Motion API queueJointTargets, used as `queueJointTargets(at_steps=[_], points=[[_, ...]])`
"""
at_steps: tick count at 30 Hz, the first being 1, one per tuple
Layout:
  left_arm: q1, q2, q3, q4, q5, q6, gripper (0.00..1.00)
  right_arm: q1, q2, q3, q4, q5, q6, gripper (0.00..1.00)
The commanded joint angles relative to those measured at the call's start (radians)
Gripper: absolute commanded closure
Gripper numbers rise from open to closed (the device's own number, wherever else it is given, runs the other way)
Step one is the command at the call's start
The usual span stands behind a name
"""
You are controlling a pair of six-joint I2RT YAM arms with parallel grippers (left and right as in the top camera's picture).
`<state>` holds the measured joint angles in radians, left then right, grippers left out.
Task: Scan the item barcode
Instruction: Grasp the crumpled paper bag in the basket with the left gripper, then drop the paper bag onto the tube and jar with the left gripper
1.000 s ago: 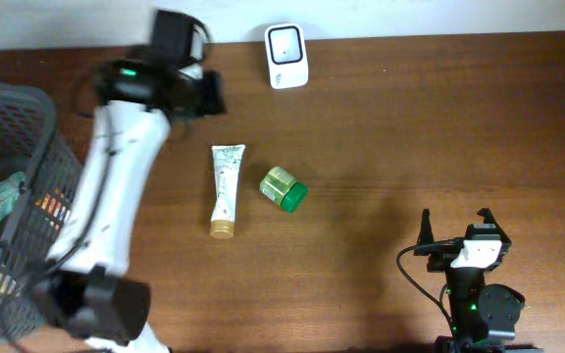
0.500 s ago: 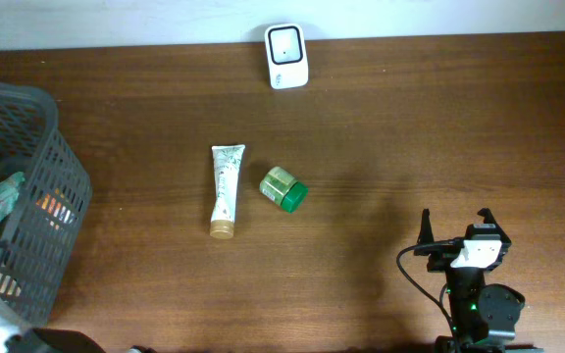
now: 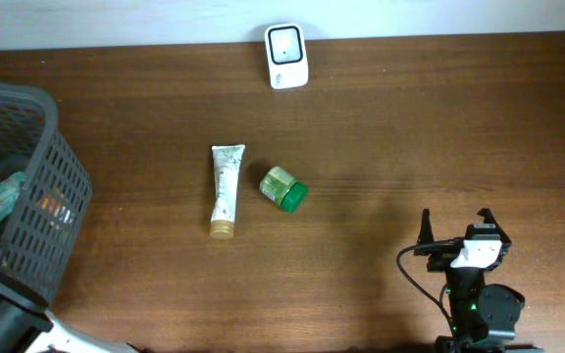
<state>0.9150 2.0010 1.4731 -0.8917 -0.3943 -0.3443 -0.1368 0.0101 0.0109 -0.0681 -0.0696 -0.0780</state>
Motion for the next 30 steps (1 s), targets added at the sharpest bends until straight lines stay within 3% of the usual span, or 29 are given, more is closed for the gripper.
queueJointTargets(at_steps=[1,2,3,8,12,15,23,26,30], points=[[0.005,0.116,-0.017,0.002,0.016,0.008,0.44,0.006,-0.007,-0.005,-0.004,0.001,0.008,0.02],[0.005,0.118,-0.017,0.006,0.029,0.009,0.75,0.006,-0.007,-0.005,-0.004,0.001,0.008,0.02],[0.005,0.117,-0.012,0.005,0.035,0.009,1.0,0.006,-0.007,-0.005,-0.004,0.001,0.008,0.02],[-0.008,0.117,0.114,-0.095,0.143,0.009,1.0,0.006,-0.007,-0.005,-0.004,0.001,0.008,0.02],[-0.137,0.096,0.425,-0.274,0.164,0.009,1.0,0.006,-0.007,-0.005,-0.004,0.001,0.008,0.02],[-0.265,-0.014,0.55,-0.294,0.167,0.008,1.0,0.006,-0.007,-0.005,-0.004,0.001,0.008,0.02],[-0.534,-0.517,0.563,-0.224,0.23,0.009,1.0,0.006,-0.007,-0.005,-0.004,0.001,0.008,0.01],[-0.766,-0.522,0.534,-0.266,0.364,0.077,1.0,0.006,-0.007,-0.005,-0.004,0.001,0.008,0.02],[-1.023,-0.416,0.34,-0.3,0.364,0.293,1.0,0.006,-0.007,-0.005,-0.004,0.001,0.008,0.02]])
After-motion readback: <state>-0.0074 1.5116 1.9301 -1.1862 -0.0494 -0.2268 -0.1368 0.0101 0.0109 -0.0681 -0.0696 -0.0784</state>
